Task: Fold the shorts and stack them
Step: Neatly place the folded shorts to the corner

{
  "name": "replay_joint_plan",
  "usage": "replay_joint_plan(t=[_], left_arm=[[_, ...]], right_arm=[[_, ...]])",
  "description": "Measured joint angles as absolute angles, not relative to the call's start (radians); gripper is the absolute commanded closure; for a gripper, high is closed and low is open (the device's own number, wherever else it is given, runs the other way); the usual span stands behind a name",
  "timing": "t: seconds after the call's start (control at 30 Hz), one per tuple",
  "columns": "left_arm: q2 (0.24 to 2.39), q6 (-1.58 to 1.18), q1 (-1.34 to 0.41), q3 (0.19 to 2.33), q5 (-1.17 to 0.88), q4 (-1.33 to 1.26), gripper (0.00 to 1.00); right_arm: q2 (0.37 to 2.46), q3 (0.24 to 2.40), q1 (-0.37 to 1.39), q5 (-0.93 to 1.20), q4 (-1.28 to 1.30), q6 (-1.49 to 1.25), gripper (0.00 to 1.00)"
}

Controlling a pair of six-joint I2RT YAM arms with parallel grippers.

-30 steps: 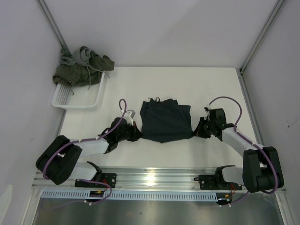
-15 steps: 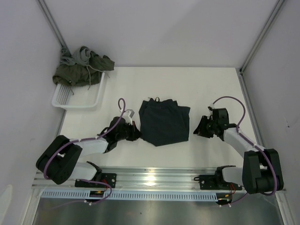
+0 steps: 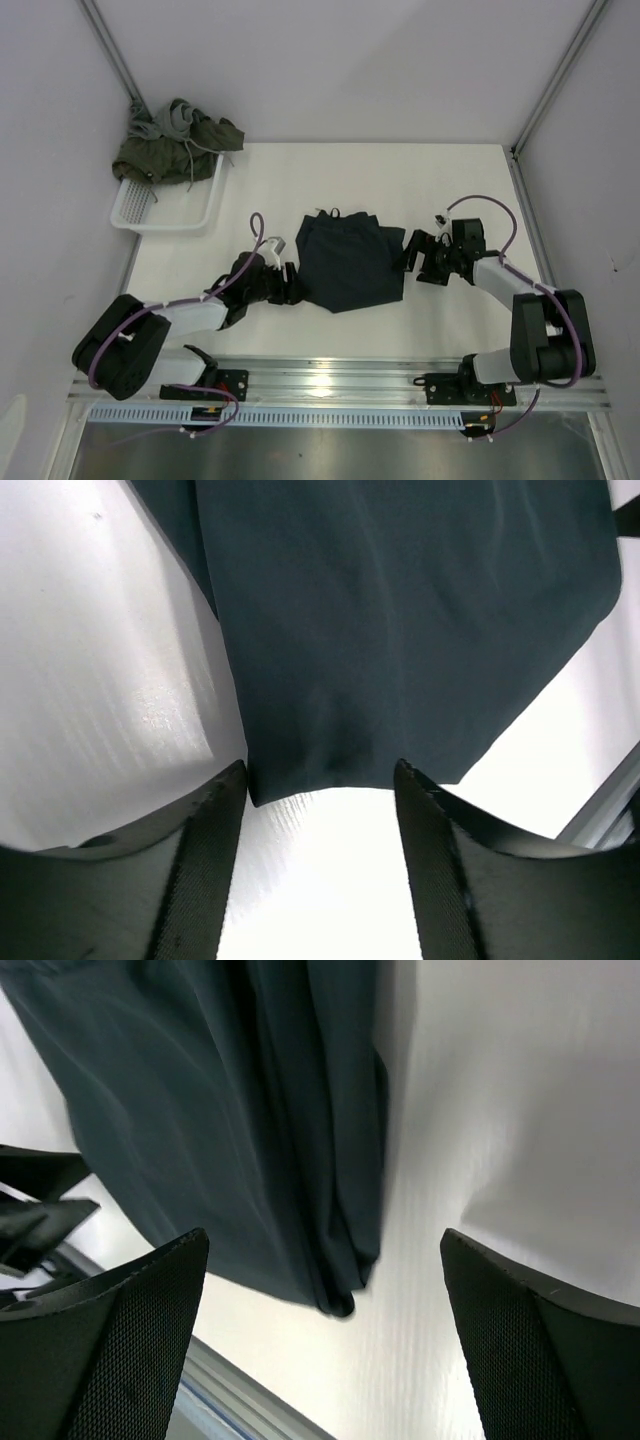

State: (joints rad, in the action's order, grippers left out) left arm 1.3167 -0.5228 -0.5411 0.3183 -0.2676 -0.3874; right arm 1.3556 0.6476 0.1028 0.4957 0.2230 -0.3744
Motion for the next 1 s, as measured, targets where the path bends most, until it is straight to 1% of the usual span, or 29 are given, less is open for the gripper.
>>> replay_joint_plan(t=[0.1,0.3,0.47,0.53,0.57,0.6,0.67,0.7,0.77,0.8,0.87,1.0], left_arm=[[1.266,-0.523,-0.541,0.33,-0.247,-0.333,0.3],[1.155,-0.524,-0.537,0.344,-0.188,-0.219,0.25],[1.036,-0.525,-0.529,0.344,-0.163,-0.128,0.24],[0.988,-0.524,-0.528,0.347,-0.154,-0.095,0.24],[0.975,-0.524,-0.528,0.349,-0.15,-0.083,0.24],[0.959,-0.523,-0.527,0.353,-0.144,-0.063,0.24],[0.933,-0.523,-0.527,0.363,-0.133,-0.029,0.24],[0.923,-0.523,-0.527,0.368,-0.129,-0.012,0.24],[0.904,-0.522,-0.527,0.376,-0.123,0.017,0.24],[0.895,-0.522,-0.527,0.377,-0.122,0.025,0.24],[0.875,-0.522,-0.527,0.377,-0.118,0.045,0.24],[0.854,-0.517,-0.527,0.377,-0.113,0.072,0.24]], right_arm=[[1.446,0.673,0.093,0.562,0.157,-0.393,0.0],[1.638,0.758,0.088,0.686,0.024,-0.449,0.0],[1.732,0.82,0.107,0.731,-0.052,-0.471,0.01],[1.763,0.848,0.123,0.738,-0.071,-0.476,0.15],[1.775,0.858,0.131,0.733,-0.077,-0.477,0.25],[1.791,0.868,0.139,0.728,-0.082,-0.476,0.43],[1.822,0.89,0.157,0.695,-0.068,-0.468,0.65],[1.837,0.9,0.166,0.673,-0.055,-0.468,0.78],[1.858,0.927,0.176,0.639,-0.011,-0.47,0.86],[1.863,0.941,0.18,0.619,0.01,-0.466,0.97],[1.868,0.972,0.182,0.585,0.054,-0.458,1.0],[1.921,1.091,0.14,0.544,0.149,-0.442,1.0]])
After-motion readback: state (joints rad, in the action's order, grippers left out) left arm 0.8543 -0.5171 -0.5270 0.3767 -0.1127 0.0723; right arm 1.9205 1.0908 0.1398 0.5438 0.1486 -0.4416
